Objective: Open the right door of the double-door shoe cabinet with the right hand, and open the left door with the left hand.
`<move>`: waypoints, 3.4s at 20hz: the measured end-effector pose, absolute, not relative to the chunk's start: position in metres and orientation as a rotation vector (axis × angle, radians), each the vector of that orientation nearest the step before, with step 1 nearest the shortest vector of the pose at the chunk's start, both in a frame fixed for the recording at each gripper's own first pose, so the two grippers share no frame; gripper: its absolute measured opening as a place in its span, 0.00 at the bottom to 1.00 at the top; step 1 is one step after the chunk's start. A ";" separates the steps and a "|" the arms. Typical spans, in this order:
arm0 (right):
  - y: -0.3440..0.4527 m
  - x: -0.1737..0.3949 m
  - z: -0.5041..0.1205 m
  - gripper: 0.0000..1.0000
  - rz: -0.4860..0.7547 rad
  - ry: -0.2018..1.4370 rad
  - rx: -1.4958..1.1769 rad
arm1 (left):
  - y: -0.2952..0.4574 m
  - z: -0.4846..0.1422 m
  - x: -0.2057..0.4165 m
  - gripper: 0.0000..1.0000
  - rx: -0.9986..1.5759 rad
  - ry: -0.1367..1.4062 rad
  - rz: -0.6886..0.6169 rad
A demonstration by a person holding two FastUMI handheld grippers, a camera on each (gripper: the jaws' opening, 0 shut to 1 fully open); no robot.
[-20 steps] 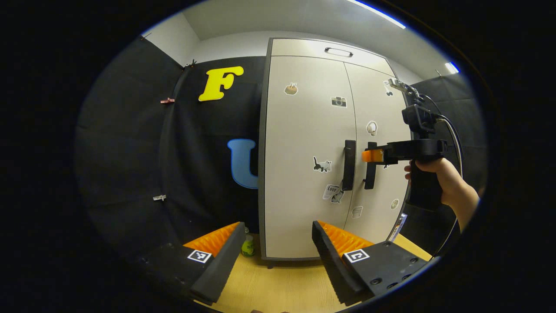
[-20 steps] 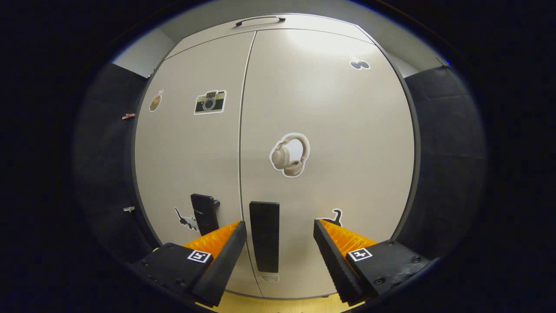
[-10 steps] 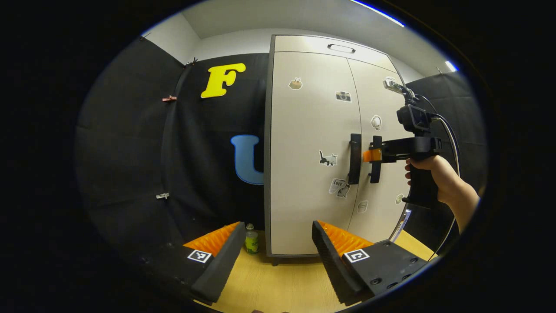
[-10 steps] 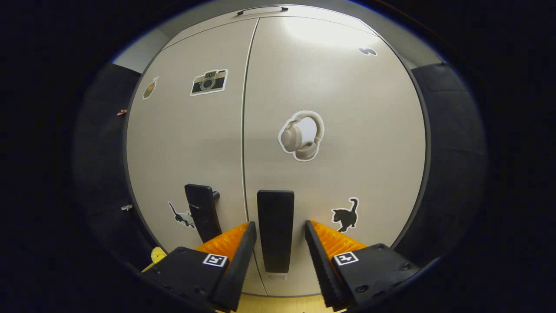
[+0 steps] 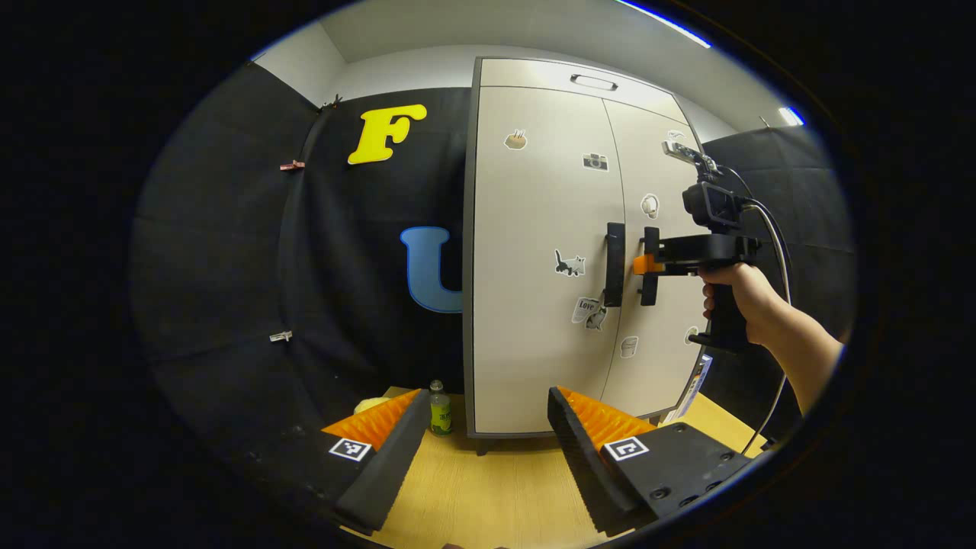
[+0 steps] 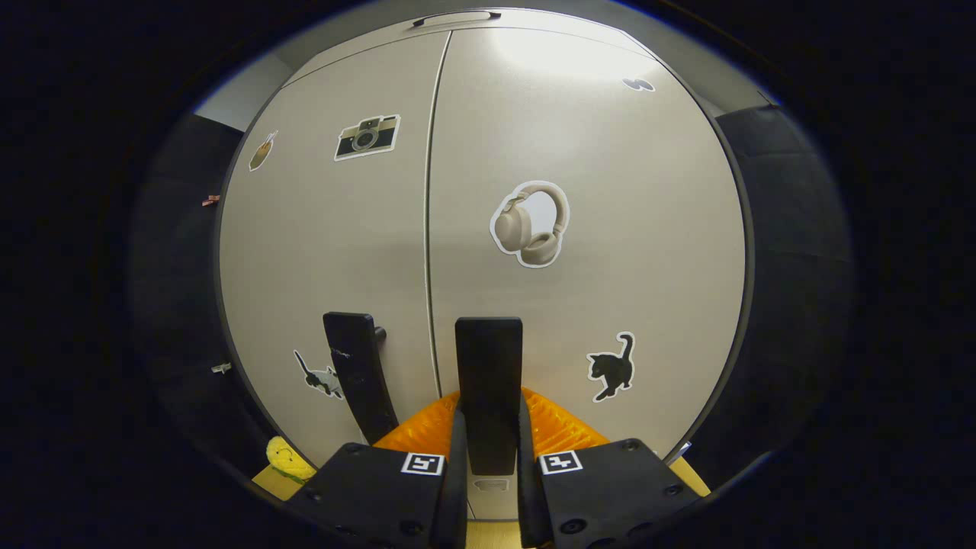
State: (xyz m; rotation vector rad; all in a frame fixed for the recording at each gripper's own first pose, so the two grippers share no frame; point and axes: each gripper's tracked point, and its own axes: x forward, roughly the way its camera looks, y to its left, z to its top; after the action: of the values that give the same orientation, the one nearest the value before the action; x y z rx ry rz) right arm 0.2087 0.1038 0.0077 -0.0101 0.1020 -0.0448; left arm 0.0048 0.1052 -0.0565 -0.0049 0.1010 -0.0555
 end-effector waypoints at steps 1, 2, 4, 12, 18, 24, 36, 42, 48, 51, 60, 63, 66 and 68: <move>0.104 0.209 0.007 0.30 -0.044 0.110 -0.009 | 0.105 -0.057 0.003 0.95 -0.007 0.098 -0.062; 0.103 0.207 0.007 0.30 -0.044 0.113 -0.012 | 0.103 -0.055 0.001 0.95 -0.014 0.094 -0.072; 0.104 0.207 0.007 0.23 -0.047 0.109 -0.003 | 0.100 -0.056 0.000 0.95 -0.020 0.094 -0.089; 0.100 0.188 0.010 0.23 -0.001 0.093 0.008 | 0.095 -0.072 0.000 0.95 -0.072 0.138 -0.109; 0.093 0.171 0.015 0.19 0.081 0.080 0.016 | 0.086 -0.062 -0.018 0.95 -0.091 0.135 -0.033; 0.081 0.150 0.020 0.23 0.141 0.036 0.027 | 0.058 -0.059 -0.051 0.95 -0.136 0.140 0.052; 0.041 0.115 0.026 0.22 0.206 0.047 0.033 | -0.001 -0.054 -0.092 0.95 -0.060 0.120 0.084; 0.020 0.107 0.027 0.22 0.175 0.053 0.010 | -0.016 -0.053 -0.094 0.95 -0.047 0.128 0.060; -0.010 0.099 0.027 0.21 0.119 0.072 -0.026 | -0.019 -0.053 -0.090 0.95 -0.025 0.134 0.037; -0.040 0.098 0.033 0.21 0.039 0.056 -0.064 | -0.019 -0.055 -0.086 0.95 -0.021 0.137 0.029; -0.092 0.101 0.031 0.12 -0.032 0.061 -0.015 | -0.037 -0.058 -0.061 0.95 -0.012 0.158 -0.036; -0.089 0.079 0.015 0.07 -0.026 0.097 -0.048 | -0.042 -0.056 -0.052 0.95 -0.003 0.152 -0.066; -0.099 0.047 0.008 0.10 -0.058 0.107 -0.055 | -0.040 -0.058 -0.038 0.95 0.007 0.153 -0.087; -0.096 0.028 0.003 0.10 -0.071 0.121 -0.049 | -0.039 -0.061 -0.027 0.95 0.002 0.161 -0.108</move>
State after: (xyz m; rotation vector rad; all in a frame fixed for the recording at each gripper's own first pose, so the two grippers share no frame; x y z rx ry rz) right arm 0.0283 -0.0958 0.0025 -0.0493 0.1214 -0.0713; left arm -0.0265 -0.0393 -0.0606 0.0024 0.1613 -0.1075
